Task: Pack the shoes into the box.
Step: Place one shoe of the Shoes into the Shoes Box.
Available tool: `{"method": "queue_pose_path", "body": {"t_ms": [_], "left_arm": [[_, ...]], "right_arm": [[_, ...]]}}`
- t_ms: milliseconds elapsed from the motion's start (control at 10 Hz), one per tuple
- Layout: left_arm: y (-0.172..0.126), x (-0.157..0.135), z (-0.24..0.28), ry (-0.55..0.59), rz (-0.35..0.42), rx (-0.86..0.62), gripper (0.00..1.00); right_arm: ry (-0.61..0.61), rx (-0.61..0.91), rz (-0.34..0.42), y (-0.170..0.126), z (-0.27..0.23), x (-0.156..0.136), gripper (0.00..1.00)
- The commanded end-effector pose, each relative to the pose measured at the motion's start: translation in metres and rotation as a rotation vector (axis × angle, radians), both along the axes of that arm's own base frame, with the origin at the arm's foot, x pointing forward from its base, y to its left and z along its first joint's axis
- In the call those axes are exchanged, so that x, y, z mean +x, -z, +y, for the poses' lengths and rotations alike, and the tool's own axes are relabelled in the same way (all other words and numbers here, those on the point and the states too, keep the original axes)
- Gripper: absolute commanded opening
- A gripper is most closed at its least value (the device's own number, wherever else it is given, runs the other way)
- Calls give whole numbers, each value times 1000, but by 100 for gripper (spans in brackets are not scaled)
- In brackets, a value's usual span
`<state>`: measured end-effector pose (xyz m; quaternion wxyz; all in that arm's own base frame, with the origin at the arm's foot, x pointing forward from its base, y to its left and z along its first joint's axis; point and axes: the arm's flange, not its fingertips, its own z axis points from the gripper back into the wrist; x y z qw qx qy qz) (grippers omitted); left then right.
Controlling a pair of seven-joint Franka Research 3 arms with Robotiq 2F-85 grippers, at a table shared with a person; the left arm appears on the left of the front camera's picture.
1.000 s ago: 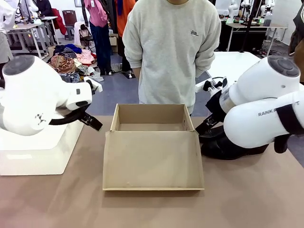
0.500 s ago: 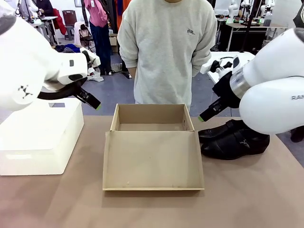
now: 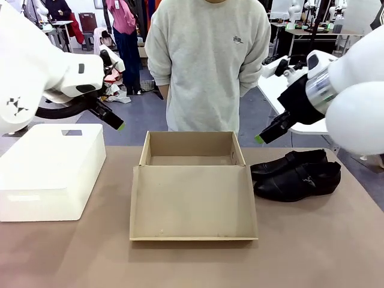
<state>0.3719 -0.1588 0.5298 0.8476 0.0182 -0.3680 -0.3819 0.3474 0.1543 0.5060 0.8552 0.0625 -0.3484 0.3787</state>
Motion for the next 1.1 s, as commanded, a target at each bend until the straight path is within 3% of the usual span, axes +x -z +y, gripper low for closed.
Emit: {"method": "queue_pose_path", "body": {"t_ms": [0,300,500,1000], "left_arm": [[-7,-5,19,144,-29,-40,100],[-24,-10,29,302,-21,-95,100],[-29,-17,38,338,-32,-129,100],[-30,-36,56,253,-51,-157,100]], "right_arm": [[-142,66,2,-8,-25,-10,100],[-258,125,-5,-22,-36,-9,100],[-318,158,-6,-30,-42,-7,100],[-316,181,-37,-45,-47,-11,100]]}}
